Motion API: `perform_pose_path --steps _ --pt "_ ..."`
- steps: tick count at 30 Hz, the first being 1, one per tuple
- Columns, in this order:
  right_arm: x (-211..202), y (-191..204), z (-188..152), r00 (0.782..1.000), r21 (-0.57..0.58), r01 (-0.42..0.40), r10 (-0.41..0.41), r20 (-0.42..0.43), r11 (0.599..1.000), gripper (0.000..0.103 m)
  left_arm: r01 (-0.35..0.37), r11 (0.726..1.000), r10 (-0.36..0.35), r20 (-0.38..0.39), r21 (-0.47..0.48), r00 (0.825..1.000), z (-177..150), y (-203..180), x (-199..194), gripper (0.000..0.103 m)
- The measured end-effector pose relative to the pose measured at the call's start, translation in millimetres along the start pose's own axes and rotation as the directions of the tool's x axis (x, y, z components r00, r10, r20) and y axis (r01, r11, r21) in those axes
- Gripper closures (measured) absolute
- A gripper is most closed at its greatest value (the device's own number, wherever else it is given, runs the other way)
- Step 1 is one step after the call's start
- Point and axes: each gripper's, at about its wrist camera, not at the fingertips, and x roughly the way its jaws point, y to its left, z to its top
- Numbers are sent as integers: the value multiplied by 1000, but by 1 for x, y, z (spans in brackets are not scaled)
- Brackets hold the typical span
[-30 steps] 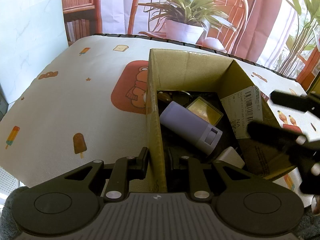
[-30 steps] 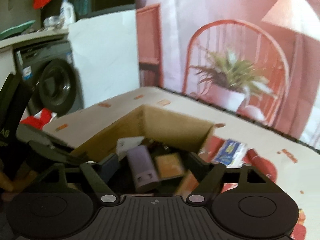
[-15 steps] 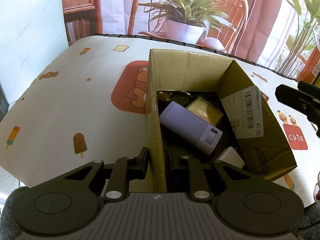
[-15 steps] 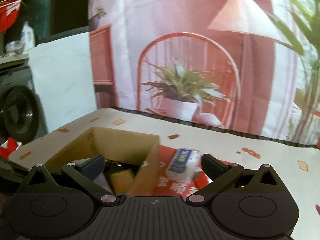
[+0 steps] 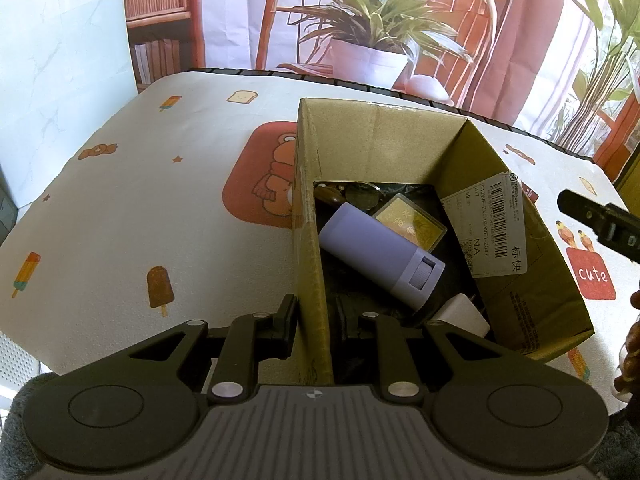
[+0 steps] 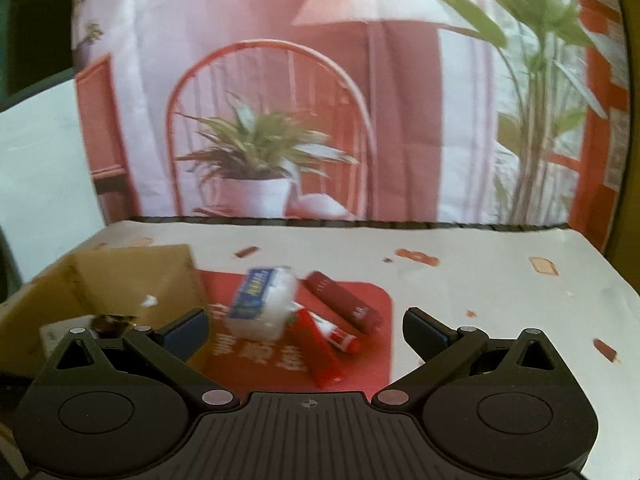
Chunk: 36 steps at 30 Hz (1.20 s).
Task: Organize rigid objects
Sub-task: 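Move the right gripper back toward the red lighter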
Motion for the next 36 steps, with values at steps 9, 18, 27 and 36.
perform_pose_path --steps 9,18,27,36 --pt "32 -15 -11 997 -14 67 -67 -25 998 9 -1 1000 1 1 1 1000 0 -1 0 83" --pt "70 -8 -17 990 -72 77 -85 -113 994 40 -1 1000 1 1 1 1000 1 1 0 83" --pt "87 13 -17 989 -159 38 -60 -134 986 56 -1 1000 1 0 1 1000 1 2 1 83" --pt "89 17 -20 988 -205 57 -85 -129 977 56 -1 1000 1 0 0 1000 1 2 1 83"
